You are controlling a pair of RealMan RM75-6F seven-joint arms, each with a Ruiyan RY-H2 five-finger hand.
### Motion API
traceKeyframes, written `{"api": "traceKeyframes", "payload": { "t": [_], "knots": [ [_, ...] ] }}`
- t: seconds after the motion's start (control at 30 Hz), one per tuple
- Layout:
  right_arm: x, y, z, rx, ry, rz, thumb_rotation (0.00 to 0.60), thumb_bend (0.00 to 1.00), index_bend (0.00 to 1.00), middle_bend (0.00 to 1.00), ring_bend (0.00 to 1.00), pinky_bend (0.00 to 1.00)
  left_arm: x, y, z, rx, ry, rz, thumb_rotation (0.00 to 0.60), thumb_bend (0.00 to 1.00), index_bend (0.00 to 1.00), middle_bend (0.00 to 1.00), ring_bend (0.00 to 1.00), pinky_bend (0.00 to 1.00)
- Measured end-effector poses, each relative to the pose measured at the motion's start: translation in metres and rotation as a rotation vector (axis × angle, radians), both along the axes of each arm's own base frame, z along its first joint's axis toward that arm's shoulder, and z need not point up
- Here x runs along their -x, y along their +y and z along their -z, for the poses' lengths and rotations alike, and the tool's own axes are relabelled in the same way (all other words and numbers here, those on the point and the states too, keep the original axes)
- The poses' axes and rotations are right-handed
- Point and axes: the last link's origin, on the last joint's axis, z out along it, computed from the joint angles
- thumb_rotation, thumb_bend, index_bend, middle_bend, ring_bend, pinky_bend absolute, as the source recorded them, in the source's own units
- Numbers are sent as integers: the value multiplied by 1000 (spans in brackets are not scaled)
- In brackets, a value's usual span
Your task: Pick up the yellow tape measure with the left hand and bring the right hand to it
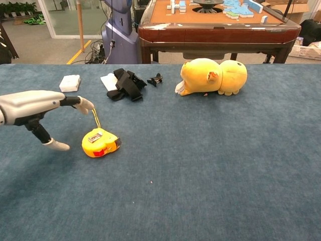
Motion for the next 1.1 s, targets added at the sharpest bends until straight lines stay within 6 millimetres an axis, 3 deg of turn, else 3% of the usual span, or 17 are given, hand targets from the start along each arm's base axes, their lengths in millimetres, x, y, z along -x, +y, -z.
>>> {"api": "traceKeyframes", "payload": {
  "t": [0.27, 0.57, 1.1],
  "knots": [
    [3, 4, 0, 5, -2, 17, 600, 207, 444, 190, 15, 0, -12, 13, 15, 83, 62, 65, 600, 143, 113, 66, 1, 1],
    [7, 6, 0, 9, -6, 33, 600, 207, 444, 193, 16, 0, -16, 20, 24, 125, 137, 73, 600, 143, 163, 52, 0, 0],
    [10, 5, 2, -1, -12, 36, 600, 207, 444, 194, 15, 0, -10, -4, 8, 131, 189, 57, 600, 143, 228, 52, 0, 0]
  ]
}}
